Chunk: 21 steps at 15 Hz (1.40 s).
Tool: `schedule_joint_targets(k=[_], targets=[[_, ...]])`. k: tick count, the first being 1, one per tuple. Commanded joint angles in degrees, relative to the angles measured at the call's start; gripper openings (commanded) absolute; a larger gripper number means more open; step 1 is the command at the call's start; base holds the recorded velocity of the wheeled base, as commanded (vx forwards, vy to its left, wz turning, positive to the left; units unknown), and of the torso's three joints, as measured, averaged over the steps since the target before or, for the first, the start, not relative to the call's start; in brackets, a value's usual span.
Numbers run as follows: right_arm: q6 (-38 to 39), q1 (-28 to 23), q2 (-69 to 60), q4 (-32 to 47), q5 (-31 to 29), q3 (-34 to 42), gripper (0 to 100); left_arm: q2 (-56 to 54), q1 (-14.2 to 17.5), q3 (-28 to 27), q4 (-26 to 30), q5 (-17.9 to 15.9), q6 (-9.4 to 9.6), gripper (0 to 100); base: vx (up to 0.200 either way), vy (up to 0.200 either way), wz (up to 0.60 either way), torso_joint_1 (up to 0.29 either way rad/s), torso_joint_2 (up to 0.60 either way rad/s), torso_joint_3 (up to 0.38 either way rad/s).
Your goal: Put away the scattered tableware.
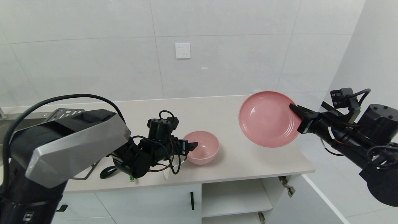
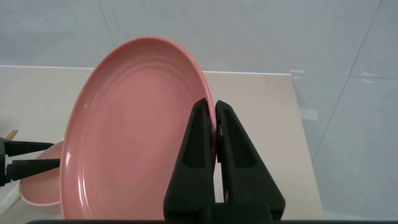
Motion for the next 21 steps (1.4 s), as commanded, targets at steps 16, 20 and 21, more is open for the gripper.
schedule_joint_targets(k=[16,20,21], targets=[[0.02,0.11,0.09,-0.13,0.02,-0.37,0,-0.43,-1.65,3.14,-2.67,1.24,0.12,0,0.000,0.000,0.00,0.000,0.00,0.000],[0.02,0.11,0.09,-0.13,0.02,-0.37,0,-0.87,-1.30,3.05,-3.46,1.24,0.21,0,0.000,0.000,0.00,0.000,0.00,0.000],[0.02,0.11,0.09,-0.13,0.02,-0.37,0,-1.49,-1.04,3.14,-3.37,1.24,0.21,0,0.000,0.000,0.00,0.000,0.00,0.000]])
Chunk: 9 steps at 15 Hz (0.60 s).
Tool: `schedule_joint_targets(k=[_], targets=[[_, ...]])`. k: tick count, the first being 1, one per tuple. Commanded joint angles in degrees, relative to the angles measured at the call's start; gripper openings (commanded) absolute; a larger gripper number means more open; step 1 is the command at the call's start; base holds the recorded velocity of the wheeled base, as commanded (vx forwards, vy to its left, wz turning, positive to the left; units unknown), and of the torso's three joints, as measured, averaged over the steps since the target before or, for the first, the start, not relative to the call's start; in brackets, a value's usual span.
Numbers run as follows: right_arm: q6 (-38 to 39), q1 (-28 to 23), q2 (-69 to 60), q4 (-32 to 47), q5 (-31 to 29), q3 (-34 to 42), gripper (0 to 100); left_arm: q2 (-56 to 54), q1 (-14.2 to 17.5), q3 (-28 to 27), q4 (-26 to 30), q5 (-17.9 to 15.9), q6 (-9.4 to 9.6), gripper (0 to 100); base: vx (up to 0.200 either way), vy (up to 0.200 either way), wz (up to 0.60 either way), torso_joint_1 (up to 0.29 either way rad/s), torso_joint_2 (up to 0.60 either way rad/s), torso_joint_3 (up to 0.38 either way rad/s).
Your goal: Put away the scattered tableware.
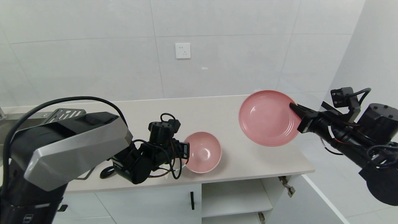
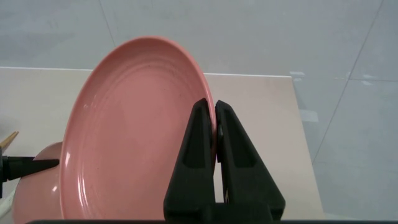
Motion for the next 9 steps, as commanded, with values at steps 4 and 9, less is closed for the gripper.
schedule_joint_targets(k=[4,9], targets=[[0.02,0.04,0.15,-0.02,0.02,-0.09,0,-4.64,1.00,-0.21,0.57,-0.11,-0.06,0,0.000,0.000,0.00,0.000,0.00,0.000],[-0.07,0.04,0.51,-0.02,0.02,-0.01,0,-7.72,4.34,-0.82,-0.31,-0.28,-0.14,0,0.000,0.000,0.00,0.000,0.00,0.000]])
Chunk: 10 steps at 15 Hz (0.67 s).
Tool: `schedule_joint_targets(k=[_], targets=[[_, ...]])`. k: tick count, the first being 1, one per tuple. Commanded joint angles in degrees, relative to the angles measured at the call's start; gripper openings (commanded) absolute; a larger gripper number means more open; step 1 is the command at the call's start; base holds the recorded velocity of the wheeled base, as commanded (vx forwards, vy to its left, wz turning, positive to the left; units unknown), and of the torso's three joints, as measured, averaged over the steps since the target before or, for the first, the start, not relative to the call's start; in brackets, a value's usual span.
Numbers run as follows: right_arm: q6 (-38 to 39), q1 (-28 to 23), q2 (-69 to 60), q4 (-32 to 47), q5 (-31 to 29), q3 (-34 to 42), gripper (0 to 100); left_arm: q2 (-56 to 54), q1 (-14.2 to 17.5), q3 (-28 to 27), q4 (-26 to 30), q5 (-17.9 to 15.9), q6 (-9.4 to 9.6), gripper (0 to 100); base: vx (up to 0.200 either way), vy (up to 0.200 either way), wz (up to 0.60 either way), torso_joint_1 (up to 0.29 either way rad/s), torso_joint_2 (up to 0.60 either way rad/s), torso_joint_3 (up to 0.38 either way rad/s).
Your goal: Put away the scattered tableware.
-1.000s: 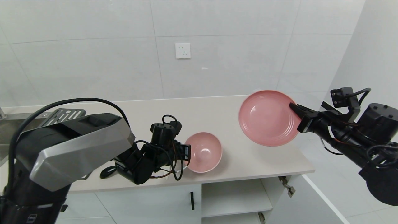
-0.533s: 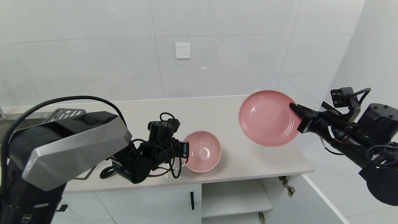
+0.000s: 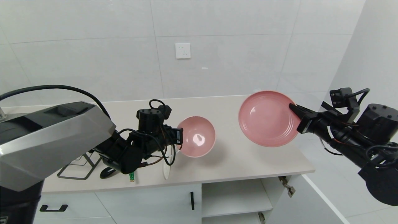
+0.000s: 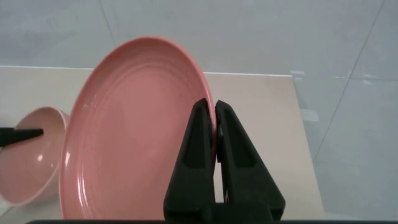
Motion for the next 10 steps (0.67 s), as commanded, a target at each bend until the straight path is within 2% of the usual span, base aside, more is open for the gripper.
schedule_joint_targets(k=[1,5,10], targets=[[-0.01,0.02,0.20,-0.03,0.04,-0.01,0,-1.96,1.32,-0.54,-0.31,-0.06,-0.06,0,0.000,0.000,0.00,0.000,0.00,0.000],[-0.01,0.11,0.55,-0.03,0.04,-0.01,0,-5.13,2.64,-0.36,-1.28,-0.33,0.03,0,0.000,0.000,0.00,0.000,0.00,0.000],[-0.09,0.02,0.55,-0.03,0.04,0.08,0,-10.84,5.02,4.39,-1.37,-0.15,0.03,0,0.000,0.000,0.00,0.000,0.00,0.000]])
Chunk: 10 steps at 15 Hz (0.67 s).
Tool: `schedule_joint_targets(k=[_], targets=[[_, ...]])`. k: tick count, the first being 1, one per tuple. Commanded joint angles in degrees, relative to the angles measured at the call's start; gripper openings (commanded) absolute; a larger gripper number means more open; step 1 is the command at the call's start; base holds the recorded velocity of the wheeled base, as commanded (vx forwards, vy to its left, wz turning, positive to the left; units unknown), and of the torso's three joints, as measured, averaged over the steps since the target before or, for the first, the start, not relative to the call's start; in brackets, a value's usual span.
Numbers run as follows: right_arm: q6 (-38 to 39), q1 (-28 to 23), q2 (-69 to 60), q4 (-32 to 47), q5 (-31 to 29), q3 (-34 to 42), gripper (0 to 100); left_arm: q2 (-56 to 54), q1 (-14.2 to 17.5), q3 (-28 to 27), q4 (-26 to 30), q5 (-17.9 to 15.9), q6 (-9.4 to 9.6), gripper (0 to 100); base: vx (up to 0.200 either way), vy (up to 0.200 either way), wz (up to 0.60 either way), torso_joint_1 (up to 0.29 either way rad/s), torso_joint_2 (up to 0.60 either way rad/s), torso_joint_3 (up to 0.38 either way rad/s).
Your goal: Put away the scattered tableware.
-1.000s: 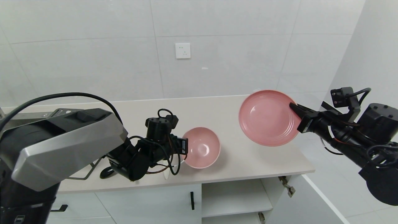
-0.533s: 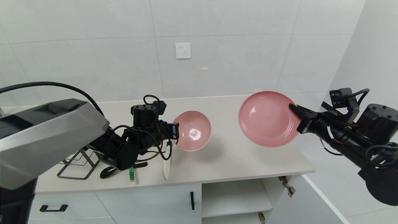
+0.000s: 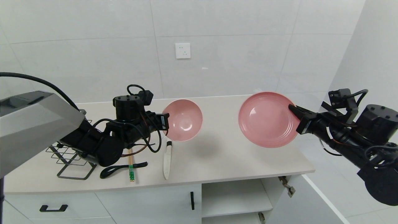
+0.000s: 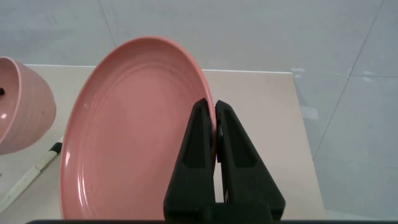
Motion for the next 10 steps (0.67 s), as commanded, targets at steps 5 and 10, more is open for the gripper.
schedule_joint_targets(k=[5,10], targets=[[-0.04,0.02,0.06,-0.03,0.04,0.05,0,-9.02,1.03,8.68,-2.63,0.21,0.09,0,0.000,0.000,0.00,0.000,0.00,0.000],[-0.04,0.02,-0.02,-0.03,0.04,0.31,0,-14.30,2.26,15.71,-7.56,0.21,0.71,0,0.000,0.000,0.00,0.000,0.00,0.000]])
